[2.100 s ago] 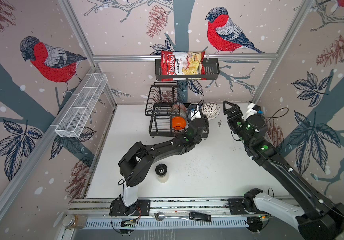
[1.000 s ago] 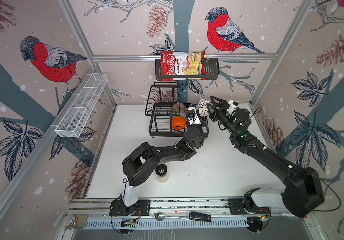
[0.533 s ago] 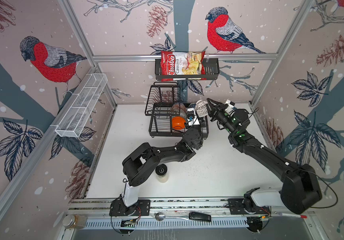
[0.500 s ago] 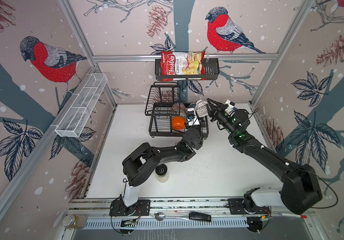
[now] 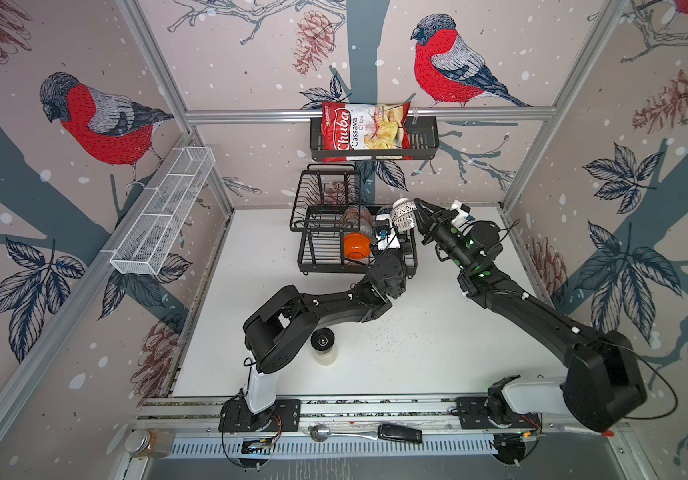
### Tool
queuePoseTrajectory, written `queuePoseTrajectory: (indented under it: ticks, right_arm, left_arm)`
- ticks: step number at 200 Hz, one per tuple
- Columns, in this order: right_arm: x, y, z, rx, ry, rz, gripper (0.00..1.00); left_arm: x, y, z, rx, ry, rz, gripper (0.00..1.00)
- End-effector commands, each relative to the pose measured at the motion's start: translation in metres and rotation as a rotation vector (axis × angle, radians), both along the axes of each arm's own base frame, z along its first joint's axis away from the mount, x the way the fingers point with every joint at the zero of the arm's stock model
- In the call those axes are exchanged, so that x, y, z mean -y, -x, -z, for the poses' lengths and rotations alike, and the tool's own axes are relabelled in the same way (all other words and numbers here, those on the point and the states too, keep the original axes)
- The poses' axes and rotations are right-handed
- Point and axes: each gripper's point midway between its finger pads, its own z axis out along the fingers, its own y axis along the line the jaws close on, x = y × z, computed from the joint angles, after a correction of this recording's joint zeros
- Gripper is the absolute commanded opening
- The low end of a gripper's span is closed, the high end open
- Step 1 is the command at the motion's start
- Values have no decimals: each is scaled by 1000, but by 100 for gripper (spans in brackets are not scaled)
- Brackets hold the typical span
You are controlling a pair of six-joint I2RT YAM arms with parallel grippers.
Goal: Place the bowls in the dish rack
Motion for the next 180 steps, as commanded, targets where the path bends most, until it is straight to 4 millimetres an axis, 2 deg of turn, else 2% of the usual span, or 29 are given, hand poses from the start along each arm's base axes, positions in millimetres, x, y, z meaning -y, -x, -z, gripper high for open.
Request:
queuePoseTrajectory:
  ticks: [1, 55, 97, 154, 180]
  right_arm:
    - [4, 0, -6, 68, 23, 29, 3]
    - [9, 8, -11, 136, -4, 38, 0]
    - [16, 13, -17, 188, -3, 62, 0]
    - [25, 20, -24, 256, -11, 86, 0]
    - [27, 23, -27, 288, -1, 94, 0]
  left_arm:
    - [5, 6, -30, 67, 93, 80, 0]
    - [3, 2, -26, 42, 108, 97, 0]
    - [6, 1, -17, 12, 113, 109, 10]
    - [5, -1, -12, -10, 121, 123, 16]
    - [8, 0, -9, -26, 126, 147, 23]
